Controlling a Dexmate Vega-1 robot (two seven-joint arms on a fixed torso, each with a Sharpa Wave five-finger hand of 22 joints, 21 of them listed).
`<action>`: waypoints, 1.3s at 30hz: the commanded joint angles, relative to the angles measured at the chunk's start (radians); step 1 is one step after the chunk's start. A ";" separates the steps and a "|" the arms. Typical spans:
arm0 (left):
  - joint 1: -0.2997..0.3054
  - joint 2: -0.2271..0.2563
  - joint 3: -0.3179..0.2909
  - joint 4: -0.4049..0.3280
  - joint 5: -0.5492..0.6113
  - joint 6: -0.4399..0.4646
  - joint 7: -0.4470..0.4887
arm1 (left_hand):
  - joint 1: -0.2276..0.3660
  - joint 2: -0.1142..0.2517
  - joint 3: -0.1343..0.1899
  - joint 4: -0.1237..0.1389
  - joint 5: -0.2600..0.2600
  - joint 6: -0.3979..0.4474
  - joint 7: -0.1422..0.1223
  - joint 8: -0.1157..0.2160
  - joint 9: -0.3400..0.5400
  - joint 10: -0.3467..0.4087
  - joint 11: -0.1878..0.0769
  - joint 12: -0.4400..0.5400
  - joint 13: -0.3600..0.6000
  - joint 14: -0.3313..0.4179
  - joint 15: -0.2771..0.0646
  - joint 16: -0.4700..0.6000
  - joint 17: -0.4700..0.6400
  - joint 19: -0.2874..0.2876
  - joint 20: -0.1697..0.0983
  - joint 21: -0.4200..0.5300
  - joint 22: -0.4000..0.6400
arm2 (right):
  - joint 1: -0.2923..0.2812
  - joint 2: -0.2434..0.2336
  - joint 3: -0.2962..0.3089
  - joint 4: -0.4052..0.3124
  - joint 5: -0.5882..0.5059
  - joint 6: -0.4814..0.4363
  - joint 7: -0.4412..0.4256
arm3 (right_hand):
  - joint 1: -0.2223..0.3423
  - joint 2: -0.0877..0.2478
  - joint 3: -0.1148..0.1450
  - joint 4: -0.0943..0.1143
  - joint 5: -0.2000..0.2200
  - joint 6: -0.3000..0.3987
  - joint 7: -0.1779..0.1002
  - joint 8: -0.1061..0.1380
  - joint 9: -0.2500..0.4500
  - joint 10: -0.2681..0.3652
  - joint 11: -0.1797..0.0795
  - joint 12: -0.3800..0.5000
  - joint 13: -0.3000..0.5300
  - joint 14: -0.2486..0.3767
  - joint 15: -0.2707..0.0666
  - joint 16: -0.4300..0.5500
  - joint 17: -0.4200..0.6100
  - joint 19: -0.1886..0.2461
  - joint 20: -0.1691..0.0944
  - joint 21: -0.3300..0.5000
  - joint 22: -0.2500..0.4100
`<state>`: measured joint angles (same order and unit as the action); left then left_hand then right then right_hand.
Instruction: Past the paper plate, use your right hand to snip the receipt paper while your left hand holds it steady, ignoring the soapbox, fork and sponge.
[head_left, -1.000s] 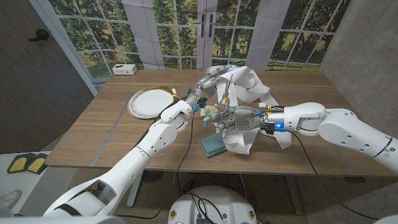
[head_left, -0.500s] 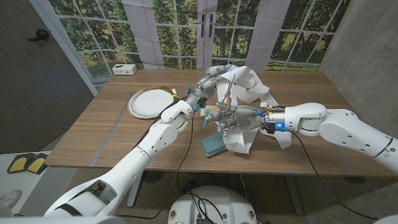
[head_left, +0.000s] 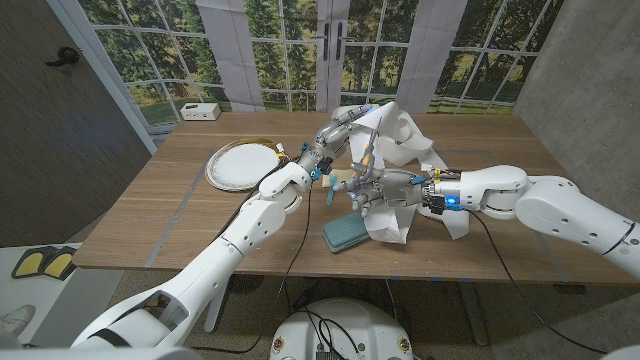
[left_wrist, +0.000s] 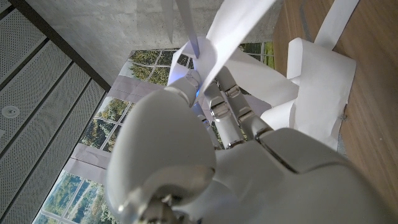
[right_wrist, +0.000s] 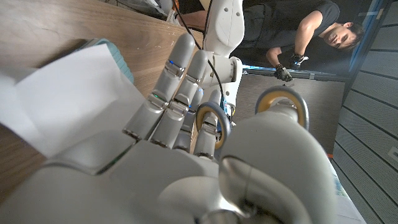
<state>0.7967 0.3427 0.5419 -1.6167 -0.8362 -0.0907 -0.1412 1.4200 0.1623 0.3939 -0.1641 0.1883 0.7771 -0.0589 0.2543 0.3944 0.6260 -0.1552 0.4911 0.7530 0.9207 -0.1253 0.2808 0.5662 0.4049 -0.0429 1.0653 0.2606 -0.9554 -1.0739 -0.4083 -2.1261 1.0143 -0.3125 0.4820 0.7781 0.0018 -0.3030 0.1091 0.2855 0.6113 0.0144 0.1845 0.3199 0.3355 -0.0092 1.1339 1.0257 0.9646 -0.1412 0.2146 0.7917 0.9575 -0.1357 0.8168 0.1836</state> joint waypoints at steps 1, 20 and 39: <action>0.005 0.002 -0.001 -0.003 -0.003 0.005 0.006 | -0.010 -0.001 0.007 0.001 0.002 0.010 0.002 -0.004 -0.001 0.006 0.001 -0.002 0.005 0.012 -0.113 -0.001 0.000 -0.004 -0.035 0.009 -0.003 | -0.030 -0.018 0.043 -0.015 0.008 0.029 -0.016 | 0.003 0.012 -0.002 0.003 0.008 -0.066 0.079 0.001 -0.004 0.015 -0.010 0.007 0.008 -0.004 0.000 0.001 0.002 0.001 0.005 -0.007 0.005; 0.000 0.005 0.002 -0.006 -0.007 0.016 0.000 | -0.009 -0.001 0.008 0.000 0.003 0.012 0.004 -0.010 -0.001 0.006 0.000 -0.002 0.009 0.014 -0.113 -0.003 0.007 -0.012 -0.032 0.023 -0.021 | -0.019 -0.036 0.038 -0.054 -0.010 0.016 -0.007 | 0.005 0.015 -0.002 0.004 0.008 -0.062 0.076 0.002 -0.025 0.018 -0.010 0.009 0.007 -0.004 -0.001 0.002 0.000 0.003 0.006 -0.008 0.005; 0.008 0.007 0.004 -0.018 0.004 0.010 0.013 | -0.010 0.000 0.009 0.001 0.004 0.017 0.003 -0.016 -0.001 0.007 0.006 -0.004 0.009 0.015 -0.113 -0.007 0.010 -0.017 -0.033 0.038 -0.037 | -0.003 -0.026 0.036 -0.025 -0.013 0.014 -0.008 | 0.009 0.020 -0.001 0.003 0.008 -0.060 0.077 0.003 -0.043 0.017 -0.010 0.010 0.009 -0.005 -0.003 0.004 0.002 0.003 0.006 -0.010 0.005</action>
<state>0.7987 0.3483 0.5455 -1.6300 -0.8392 -0.0758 -0.1365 1.4160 0.1583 0.3939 -0.1641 0.1883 0.7863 -0.0574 0.2427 0.3895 0.6260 -0.1552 0.4911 0.7611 0.9257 -0.1302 0.2749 0.5738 0.3925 -0.0413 1.0987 0.2229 -0.9650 -1.1071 -0.3707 -2.1678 1.0028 -0.2987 0.4729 0.7832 0.0150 -0.3030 0.1091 0.2855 0.6122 0.0178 0.1842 0.2784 0.3356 -0.0091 1.1393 1.0274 0.9648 -0.1414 0.2216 0.7919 0.9575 -0.1357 0.8091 0.1836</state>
